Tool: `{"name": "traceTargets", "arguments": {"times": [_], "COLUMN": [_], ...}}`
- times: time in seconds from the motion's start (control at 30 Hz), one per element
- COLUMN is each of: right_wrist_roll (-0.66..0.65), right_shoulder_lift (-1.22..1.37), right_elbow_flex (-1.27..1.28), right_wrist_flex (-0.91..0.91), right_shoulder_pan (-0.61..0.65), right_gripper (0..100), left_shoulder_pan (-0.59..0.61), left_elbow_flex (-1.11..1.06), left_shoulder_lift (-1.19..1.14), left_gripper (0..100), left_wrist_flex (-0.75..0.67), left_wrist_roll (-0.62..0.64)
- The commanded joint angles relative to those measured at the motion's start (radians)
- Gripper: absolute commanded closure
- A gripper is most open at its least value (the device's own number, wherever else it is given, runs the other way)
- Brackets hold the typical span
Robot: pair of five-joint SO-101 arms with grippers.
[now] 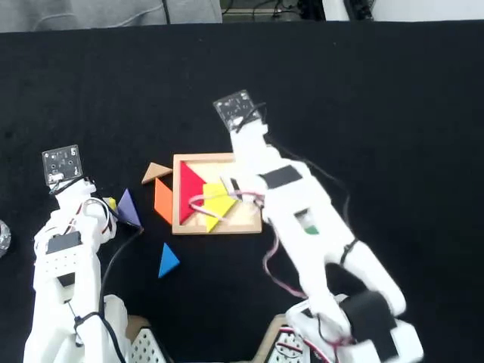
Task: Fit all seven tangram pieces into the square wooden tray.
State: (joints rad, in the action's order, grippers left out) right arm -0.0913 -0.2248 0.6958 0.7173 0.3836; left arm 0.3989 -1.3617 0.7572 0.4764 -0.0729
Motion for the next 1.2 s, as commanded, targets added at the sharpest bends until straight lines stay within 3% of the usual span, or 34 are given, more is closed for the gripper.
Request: {"name": "traceTargets", "arguments": {"times": [0.0,0.2,0.4,0.9,1.17], "right_wrist_roll": [-0.014,-0.014,-0.015,-0.206,-0.229], "right_shoulder_lift": [0.156,0.369,0.375,0.371,0.001], "right_elbow_flex": [-0.173,-0.335,-0.314,-0.297,-0.174], "right_wrist_flex": [0.052,0.127,0.149,0.348,0.376], "right_shoulder_pan": [-0.009,-0.002,-0.005,-0.005,0.069], "right_gripper": [98.7,98.8,98.8,98.8,98.8], "left_shoulder_pan": [-0.012,-0.012,-0.012,-0.012,-0.012], "left_elbow_flex": [0.002,0.002,0.002,0.002,0.002], "left_shoulder_lift": [0.020,0.020,0.020,0.020,0.020], "left_gripper": [81,81,81,81,81], "left_wrist_flex": [-0.017,-0.017,-0.017,-0.017,-0.018], "left_wrist_roll": [-0.005,-0.005,-0.005,-0.005,-0.005]}}
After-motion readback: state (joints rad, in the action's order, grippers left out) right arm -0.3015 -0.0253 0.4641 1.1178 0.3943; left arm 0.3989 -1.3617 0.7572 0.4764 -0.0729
